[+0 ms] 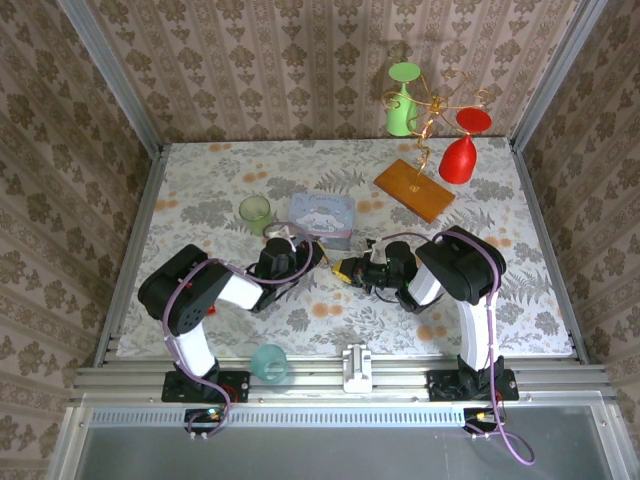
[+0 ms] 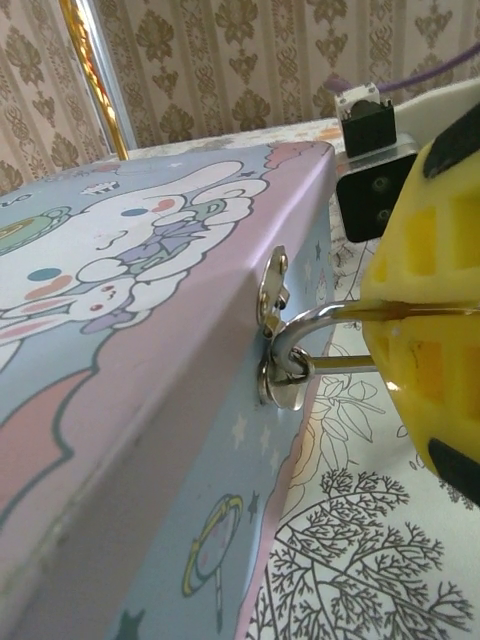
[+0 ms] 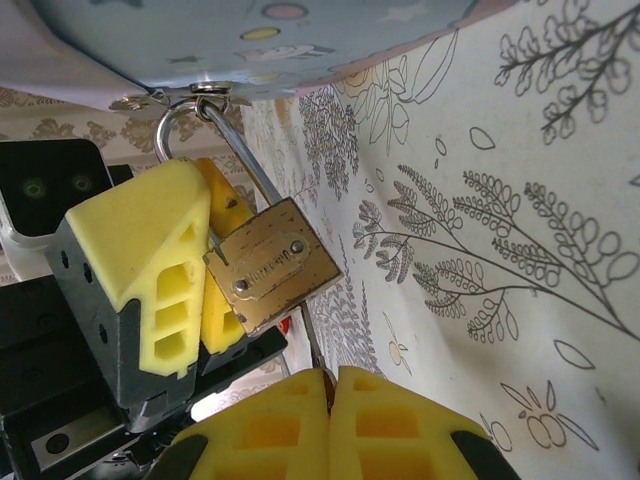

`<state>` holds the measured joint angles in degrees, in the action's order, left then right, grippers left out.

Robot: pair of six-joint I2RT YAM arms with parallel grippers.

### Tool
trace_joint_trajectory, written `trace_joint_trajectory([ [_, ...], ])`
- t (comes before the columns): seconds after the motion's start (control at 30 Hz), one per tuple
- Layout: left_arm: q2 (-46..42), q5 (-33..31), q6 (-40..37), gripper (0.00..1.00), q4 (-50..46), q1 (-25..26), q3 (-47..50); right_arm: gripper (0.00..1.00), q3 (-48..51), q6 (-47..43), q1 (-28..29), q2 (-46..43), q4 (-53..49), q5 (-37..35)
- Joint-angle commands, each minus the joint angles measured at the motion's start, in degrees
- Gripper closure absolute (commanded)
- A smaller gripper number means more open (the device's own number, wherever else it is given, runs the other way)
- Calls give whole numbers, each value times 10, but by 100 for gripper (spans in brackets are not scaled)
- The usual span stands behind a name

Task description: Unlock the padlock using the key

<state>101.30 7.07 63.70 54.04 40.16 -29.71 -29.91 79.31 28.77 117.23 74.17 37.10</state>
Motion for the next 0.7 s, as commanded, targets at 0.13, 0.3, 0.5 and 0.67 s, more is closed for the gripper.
trace_joint_trajectory([
  [0.13, -22, 13, -100, 79, -176, 34, -42, 100, -13, -6, 6, 22, 12, -41],
  [0.3, -17, 31, -108, 82, -187, 26, -50, 100, -14, -9, 7, 27, 11, -41],
  [0.5, -15, 37, -127, 77, -235, 32, -63, 100, -21, -6, 9, 34, 11, -44],
  [0.67, -8, 45, -142, 66, -264, 33, -78, 100, -23, -8, 14, 34, 9, -48],
])
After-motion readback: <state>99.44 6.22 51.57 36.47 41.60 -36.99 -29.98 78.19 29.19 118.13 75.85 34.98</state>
